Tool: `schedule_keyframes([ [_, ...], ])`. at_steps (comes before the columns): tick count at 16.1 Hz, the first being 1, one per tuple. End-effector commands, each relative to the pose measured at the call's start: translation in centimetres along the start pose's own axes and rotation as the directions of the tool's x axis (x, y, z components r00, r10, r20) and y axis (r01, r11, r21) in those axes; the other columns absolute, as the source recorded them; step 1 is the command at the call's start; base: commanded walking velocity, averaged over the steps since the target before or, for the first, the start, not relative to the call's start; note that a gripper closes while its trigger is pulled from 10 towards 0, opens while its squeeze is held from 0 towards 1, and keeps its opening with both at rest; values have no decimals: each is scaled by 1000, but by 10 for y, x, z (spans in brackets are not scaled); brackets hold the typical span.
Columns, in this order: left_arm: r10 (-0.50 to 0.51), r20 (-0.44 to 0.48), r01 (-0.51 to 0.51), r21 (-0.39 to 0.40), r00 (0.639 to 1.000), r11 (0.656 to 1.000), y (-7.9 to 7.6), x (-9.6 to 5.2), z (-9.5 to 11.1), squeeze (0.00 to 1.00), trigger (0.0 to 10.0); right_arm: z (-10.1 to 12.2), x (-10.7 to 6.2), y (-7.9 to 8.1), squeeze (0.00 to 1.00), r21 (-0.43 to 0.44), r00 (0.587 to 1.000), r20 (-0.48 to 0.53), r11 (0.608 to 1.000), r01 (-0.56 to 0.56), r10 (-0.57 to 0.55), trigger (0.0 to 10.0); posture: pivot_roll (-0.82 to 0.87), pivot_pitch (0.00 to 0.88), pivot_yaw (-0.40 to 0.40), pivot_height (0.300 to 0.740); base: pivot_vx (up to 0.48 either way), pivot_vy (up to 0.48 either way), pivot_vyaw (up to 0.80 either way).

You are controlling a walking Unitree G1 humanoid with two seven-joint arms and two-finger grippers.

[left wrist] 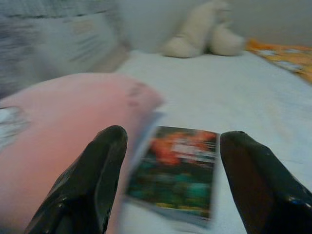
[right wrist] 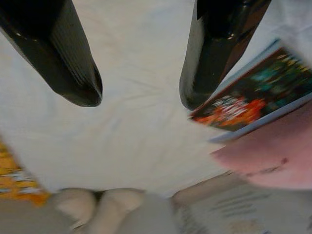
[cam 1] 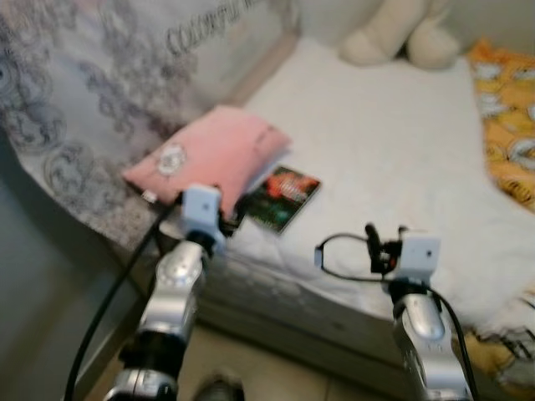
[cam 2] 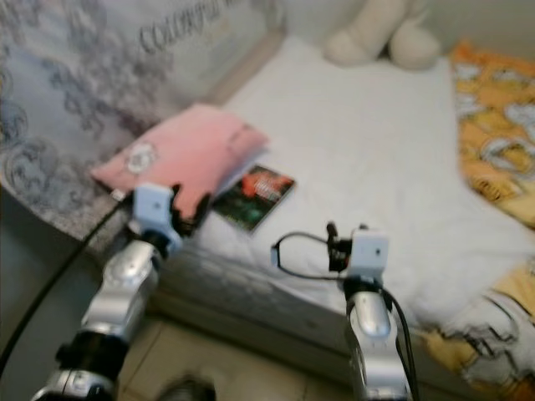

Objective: Clean up the room

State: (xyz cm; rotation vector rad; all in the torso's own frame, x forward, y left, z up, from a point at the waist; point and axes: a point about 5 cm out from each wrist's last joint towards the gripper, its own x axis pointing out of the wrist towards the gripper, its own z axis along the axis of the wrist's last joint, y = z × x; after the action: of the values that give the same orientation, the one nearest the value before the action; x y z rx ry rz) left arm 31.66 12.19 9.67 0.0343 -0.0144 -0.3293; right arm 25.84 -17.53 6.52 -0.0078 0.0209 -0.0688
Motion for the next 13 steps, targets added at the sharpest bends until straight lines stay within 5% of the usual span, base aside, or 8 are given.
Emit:
schedule_keyframes([
  [1, -27, -21, 27, 36, 999, 999, 0, -3, -6, 0, 10000, -6, -1, 3, 0, 3, 1000, -18, 1000, 3, -3, 10000, -11, 0, 53, 736, 0, -461, 0],
  [2, -38, -34, 38, 26, 999, 999, -1, -6, -10, 0, 10000, -5, 0, 1, 0, -12, 1000, -19, 1000, 12, -12, 10000, -9, 0, 49, 736, 0, -458, 0],
  [3, -29, -50, 30, 23, 998, 999, 2, -7, -14, 0, 10000, -5, 1, 1, 1000, -21, 1000, -16, 1000, 14, -14, 10000, -11, 0, 44, 736, 0, -454, 0],
  [4, -21, -64, 23, 20, 998, 1000, 5, -8, -18, 0, 10000, -4, 2, 1, 1000, -31, 1000, -4, 999, 6, -7, 10000, -10, 0, 37, 736, 0, -454, 0],
  [5, -13, -76, 15, 33, 997, 999, 7, -9, -23, 643, 10000, -2, -1, -1, 1000, -25, 1000, 14, 1000, 2, -1, 10000, -6, 0, 26, 736, 0, -454, 0],
  [6, -18, -73, 21, 38, 997, 999, 7, -10, -24, 1000, 10000, -3, -3, -3, 1000, -30, 1000, 15, 1000, 8, -8, 10000, -2, 0, 8, 736, 300, -371, 0],
  [11, -75, -76, 74, -11, 994, 997, -2, -7, -30, 1000, 10000, -13, -10, -13, 1000, -71, 998, -42, 997, 36, -39, 10000, -10, 0, -28, 736, 326, -348, -230],
  [13, -62, -101, 65, 27, 993, 998, -1, -5, -32, 1000, 10000, -13, -11, -9, 1000, -87, 999, -36, 996, 15, -18, 10000, -9, 0, -21, 736, 373, -154, -550],
])
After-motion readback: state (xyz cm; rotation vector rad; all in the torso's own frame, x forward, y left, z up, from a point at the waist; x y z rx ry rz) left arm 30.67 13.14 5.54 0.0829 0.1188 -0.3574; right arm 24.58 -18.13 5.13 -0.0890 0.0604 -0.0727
